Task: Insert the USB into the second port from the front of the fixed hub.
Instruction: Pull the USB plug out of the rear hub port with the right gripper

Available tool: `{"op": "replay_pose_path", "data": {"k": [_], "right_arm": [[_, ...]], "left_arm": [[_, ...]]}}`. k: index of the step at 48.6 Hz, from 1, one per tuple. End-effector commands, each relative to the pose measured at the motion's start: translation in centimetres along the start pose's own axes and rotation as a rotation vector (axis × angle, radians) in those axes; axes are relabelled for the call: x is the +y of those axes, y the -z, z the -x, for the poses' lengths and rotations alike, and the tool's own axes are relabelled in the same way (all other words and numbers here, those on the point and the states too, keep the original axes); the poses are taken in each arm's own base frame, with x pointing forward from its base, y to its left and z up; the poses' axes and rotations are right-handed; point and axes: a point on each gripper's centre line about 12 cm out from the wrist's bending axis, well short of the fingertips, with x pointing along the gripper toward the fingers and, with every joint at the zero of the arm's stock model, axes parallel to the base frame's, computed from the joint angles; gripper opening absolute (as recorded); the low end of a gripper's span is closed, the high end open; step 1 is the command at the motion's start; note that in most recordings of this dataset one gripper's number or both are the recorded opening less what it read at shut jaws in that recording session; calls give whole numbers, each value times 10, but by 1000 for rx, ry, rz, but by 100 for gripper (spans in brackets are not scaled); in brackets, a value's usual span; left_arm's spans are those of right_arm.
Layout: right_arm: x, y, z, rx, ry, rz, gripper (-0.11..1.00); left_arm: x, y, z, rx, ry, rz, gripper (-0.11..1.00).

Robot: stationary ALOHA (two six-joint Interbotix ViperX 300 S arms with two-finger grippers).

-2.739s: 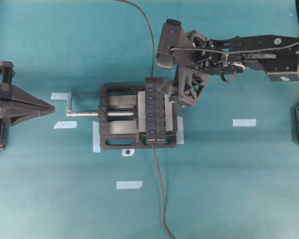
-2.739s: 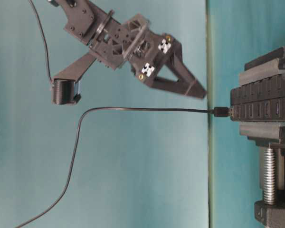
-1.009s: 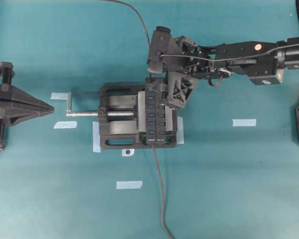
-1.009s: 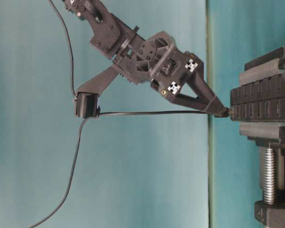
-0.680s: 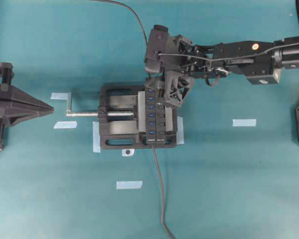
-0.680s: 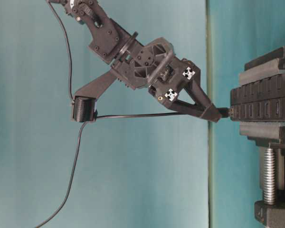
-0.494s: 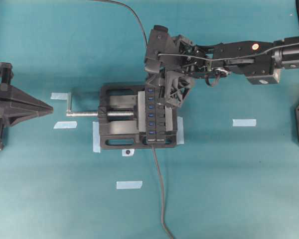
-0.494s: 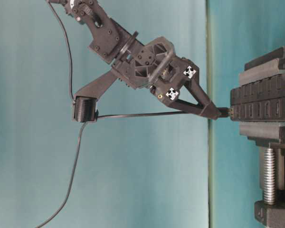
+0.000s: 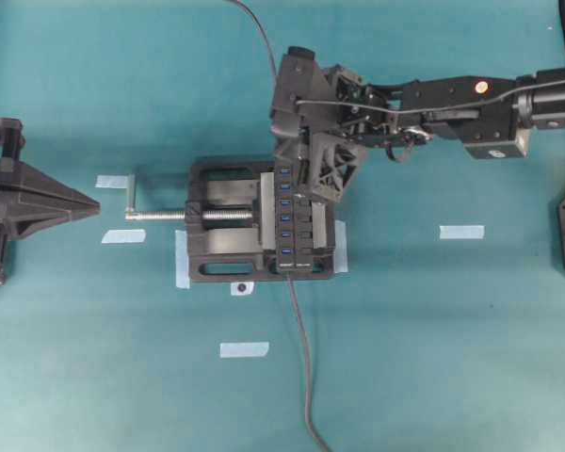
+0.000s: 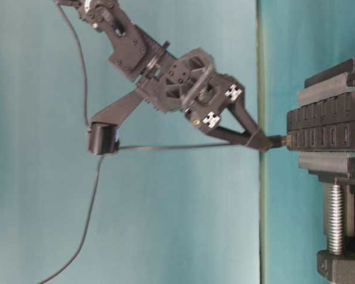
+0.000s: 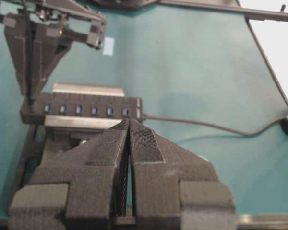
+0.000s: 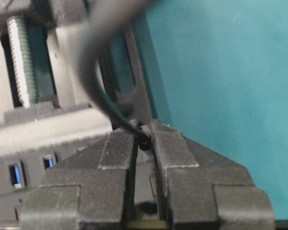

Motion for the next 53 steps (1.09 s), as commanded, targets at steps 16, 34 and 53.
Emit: {"op": "replay_pose_path", "data": {"k": [16,34,53], "right_arm": [[10,-37,44,-46,-17,13,8],[24,-45,63,-76,-47,8,8],[49,-49,80,-103,-96,-3,8]], "left_arm": [[0,-4,-1,-9,1,0,0],[0,-2,-1,-6,1,2,0],[-1,-2,-1,-6,2,1,0]]}}
